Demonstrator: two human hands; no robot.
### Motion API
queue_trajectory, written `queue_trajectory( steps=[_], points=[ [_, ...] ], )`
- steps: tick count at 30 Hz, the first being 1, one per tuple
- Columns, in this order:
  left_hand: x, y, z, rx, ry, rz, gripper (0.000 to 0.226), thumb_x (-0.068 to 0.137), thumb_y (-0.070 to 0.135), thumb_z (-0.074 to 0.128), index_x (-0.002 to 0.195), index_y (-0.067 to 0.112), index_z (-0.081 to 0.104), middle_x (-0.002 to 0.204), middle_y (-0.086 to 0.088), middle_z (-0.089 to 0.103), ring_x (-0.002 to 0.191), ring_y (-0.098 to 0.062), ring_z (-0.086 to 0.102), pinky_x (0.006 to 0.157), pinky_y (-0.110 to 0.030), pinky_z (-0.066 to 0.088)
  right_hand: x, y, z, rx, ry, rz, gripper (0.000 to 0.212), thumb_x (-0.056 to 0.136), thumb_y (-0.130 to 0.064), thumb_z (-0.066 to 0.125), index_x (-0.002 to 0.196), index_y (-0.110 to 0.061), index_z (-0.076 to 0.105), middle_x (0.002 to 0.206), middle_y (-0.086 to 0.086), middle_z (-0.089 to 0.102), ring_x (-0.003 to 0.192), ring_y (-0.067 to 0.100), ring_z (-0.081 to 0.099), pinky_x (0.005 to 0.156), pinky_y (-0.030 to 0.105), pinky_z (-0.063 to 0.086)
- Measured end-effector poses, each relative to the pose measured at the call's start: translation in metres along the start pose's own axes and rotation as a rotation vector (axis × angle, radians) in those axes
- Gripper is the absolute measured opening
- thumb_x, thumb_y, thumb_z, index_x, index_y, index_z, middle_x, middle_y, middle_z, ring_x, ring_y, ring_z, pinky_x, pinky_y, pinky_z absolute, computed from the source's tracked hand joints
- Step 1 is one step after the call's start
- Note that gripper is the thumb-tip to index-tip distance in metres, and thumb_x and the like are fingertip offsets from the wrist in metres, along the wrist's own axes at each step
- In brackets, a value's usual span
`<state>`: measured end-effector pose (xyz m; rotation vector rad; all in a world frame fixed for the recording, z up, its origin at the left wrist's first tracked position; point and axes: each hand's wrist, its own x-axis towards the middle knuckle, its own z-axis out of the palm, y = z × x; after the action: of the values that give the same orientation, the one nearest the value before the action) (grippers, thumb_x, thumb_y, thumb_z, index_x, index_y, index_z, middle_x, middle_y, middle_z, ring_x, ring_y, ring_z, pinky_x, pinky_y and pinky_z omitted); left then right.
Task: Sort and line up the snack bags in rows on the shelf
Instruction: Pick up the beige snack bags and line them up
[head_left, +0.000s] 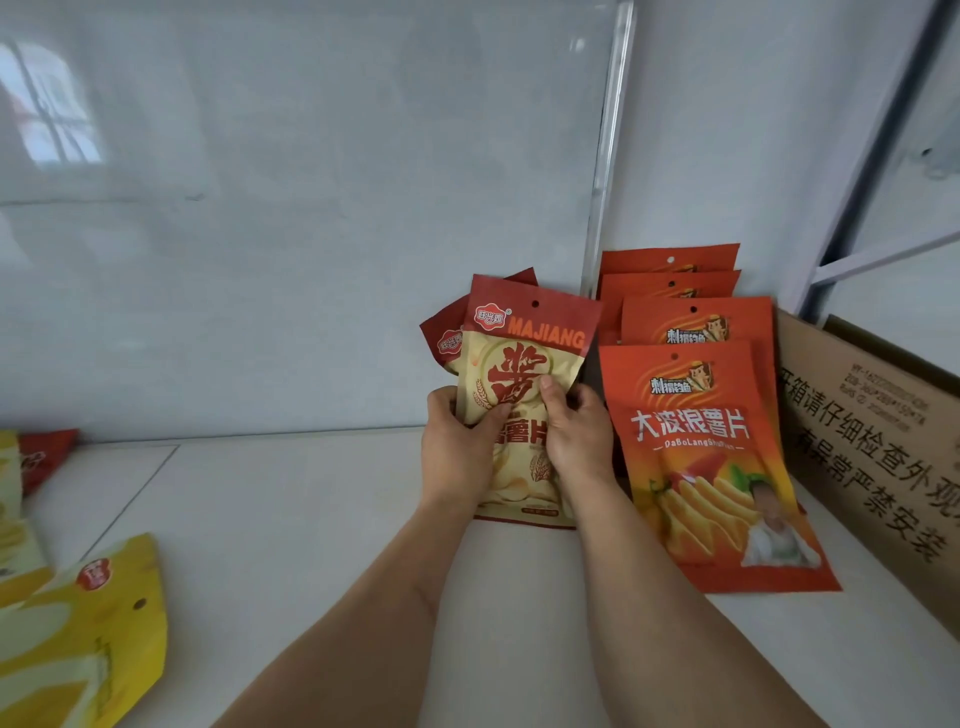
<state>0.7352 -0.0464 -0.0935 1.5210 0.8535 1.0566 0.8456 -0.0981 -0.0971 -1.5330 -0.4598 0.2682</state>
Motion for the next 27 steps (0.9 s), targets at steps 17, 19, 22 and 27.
queue_trajectory(
  steps=[17,19,22,27],
  points=[
    [-0.049,0.012,-0.074,0.604,0.168,0.110,0.032,0.100,0.036,0.055,0.127,0.019,0.060,0.124,0.005,0.061,0.104,-0.014,0.057,0.082,-0.028,0.043,-0.072,-0.016,0.002,-0.751,0.147,-0.477,0.055,0.097,-0.037,0.058,0.143,-0.010,0.047,0.152,0.014,0.042,0.141,0.033,0.037,0.113,0.051,0.034],
    [-0.055,0.012,-0.093,0.776,0.150,0.151,0.030,0.101,0.036,0.052,0.124,0.019,0.062,0.126,0.004,0.061,0.113,-0.019,0.057,0.083,-0.033,0.045,-0.086,-0.020,0.007,-0.859,0.095,-0.650,0.040,0.096,-0.033,0.060,0.131,-0.013,0.059,0.144,0.010,0.052,0.136,0.030,0.044,0.110,0.047,0.035],
    [-0.064,0.014,-0.125,0.988,0.138,0.223,0.031,0.103,0.035,0.049,0.124,0.019,0.064,0.126,0.002,0.062,0.119,-0.022,0.054,0.085,-0.034,0.043,-0.107,-0.021,0.021,-0.949,-0.048,-0.784,0.026,0.094,-0.028,0.061,0.114,-0.013,0.069,0.127,0.005,0.063,0.119,0.029,0.055,0.102,0.043,0.039],
    [-0.081,0.019,-0.193,1.176,0.146,0.355,0.027,0.099,0.030,0.056,0.112,0.011,0.070,0.112,-0.007,0.068,0.105,-0.034,0.061,0.084,-0.042,0.048,-0.155,-0.022,0.055,-1.014,-0.231,-0.892,0.020,0.089,-0.022,0.069,0.104,-0.009,0.073,0.107,0.007,0.070,0.101,0.034,0.065,0.086,0.045,0.048]
  ],
)
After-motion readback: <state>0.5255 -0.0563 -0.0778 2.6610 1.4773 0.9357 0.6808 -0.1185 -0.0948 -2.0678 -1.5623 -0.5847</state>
